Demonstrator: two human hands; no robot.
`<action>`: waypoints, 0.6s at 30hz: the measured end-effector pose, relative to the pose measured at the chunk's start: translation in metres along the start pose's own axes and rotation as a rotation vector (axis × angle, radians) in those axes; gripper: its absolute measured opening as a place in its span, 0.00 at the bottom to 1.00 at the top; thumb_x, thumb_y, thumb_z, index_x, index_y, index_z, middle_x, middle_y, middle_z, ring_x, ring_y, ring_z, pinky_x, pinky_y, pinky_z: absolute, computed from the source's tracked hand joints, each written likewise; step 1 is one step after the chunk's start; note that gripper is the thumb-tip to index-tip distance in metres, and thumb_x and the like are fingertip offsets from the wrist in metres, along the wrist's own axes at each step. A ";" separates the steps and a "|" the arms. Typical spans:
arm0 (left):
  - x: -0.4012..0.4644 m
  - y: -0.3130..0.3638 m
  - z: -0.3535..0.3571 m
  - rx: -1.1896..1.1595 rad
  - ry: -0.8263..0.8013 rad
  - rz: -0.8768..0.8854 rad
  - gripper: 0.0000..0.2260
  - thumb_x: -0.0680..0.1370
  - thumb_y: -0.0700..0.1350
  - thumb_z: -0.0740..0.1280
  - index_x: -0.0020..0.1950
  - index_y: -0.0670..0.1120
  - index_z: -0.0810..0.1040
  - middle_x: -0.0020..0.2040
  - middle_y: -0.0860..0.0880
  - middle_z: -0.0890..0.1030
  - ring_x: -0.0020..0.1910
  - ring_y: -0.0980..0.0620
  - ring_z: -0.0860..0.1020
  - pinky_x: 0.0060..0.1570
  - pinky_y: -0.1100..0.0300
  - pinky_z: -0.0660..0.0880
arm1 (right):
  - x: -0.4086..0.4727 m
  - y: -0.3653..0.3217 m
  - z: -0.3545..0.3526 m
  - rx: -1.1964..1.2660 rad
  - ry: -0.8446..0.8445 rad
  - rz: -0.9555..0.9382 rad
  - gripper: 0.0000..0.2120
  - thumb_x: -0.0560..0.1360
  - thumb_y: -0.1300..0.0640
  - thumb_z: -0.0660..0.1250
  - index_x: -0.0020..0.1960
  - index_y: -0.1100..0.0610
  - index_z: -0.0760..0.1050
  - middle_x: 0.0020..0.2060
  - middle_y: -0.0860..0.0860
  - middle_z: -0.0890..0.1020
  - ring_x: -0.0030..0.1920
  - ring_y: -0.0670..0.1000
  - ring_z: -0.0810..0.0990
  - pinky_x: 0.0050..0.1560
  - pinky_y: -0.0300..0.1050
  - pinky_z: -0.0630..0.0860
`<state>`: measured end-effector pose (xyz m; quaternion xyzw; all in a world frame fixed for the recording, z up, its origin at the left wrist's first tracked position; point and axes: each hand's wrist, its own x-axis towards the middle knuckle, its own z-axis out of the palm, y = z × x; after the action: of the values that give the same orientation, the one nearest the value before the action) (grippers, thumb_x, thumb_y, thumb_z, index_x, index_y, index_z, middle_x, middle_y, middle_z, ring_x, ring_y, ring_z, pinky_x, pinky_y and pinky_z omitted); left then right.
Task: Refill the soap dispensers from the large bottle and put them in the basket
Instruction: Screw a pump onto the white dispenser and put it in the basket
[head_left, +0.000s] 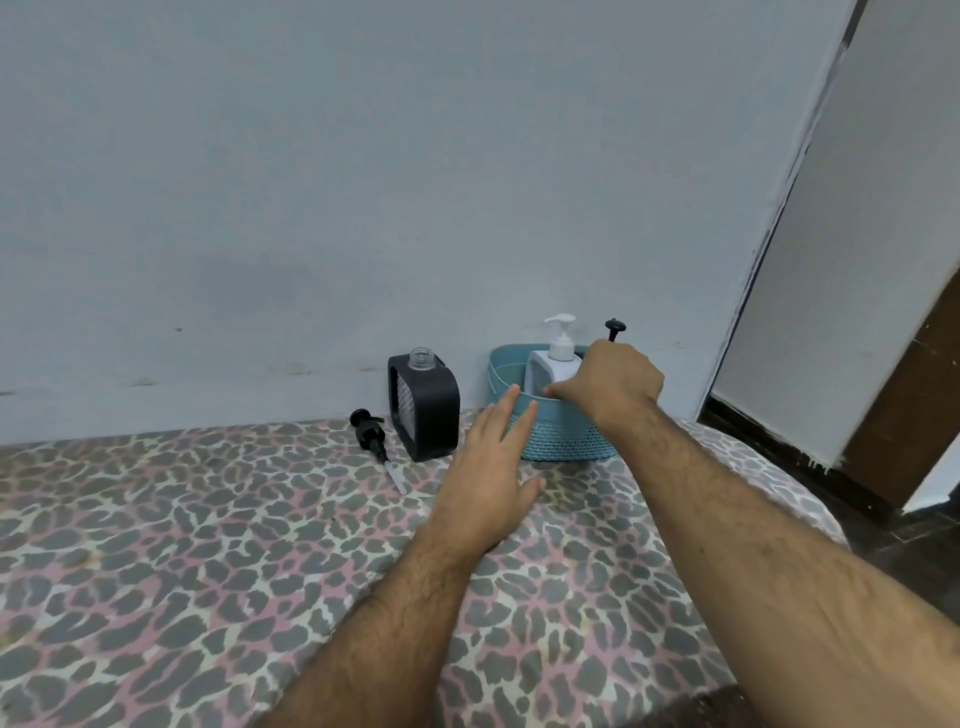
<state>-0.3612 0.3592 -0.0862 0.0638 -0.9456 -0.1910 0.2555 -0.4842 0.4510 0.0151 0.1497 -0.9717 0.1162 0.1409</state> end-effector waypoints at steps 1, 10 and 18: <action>0.000 0.000 0.000 -0.001 -0.001 0.003 0.38 0.78 0.53 0.68 0.81 0.53 0.48 0.80 0.57 0.42 0.79 0.53 0.47 0.76 0.51 0.58 | 0.001 0.001 0.000 -0.021 -0.011 0.006 0.23 0.67 0.35 0.74 0.47 0.52 0.74 0.35 0.48 0.73 0.40 0.52 0.75 0.50 0.47 0.75; 0.000 0.000 0.000 -0.005 -0.058 -0.003 0.40 0.79 0.55 0.65 0.80 0.53 0.40 0.79 0.57 0.36 0.79 0.54 0.40 0.78 0.50 0.52 | 0.005 0.004 -0.001 -0.097 -0.021 -0.006 0.27 0.67 0.30 0.71 0.51 0.52 0.73 0.38 0.48 0.75 0.44 0.54 0.77 0.61 0.55 0.70; 0.003 0.000 0.001 0.042 -0.046 0.012 0.40 0.79 0.55 0.65 0.80 0.54 0.40 0.79 0.57 0.36 0.79 0.53 0.39 0.78 0.47 0.52 | 0.010 0.007 0.003 -0.037 -0.028 0.009 0.23 0.66 0.33 0.73 0.52 0.48 0.78 0.35 0.47 0.74 0.40 0.52 0.75 0.54 0.52 0.67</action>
<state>-0.3645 0.3589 -0.0858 0.0592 -0.9553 -0.1711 0.2335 -0.4967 0.4545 0.0141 0.1446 -0.9762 0.0967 0.1293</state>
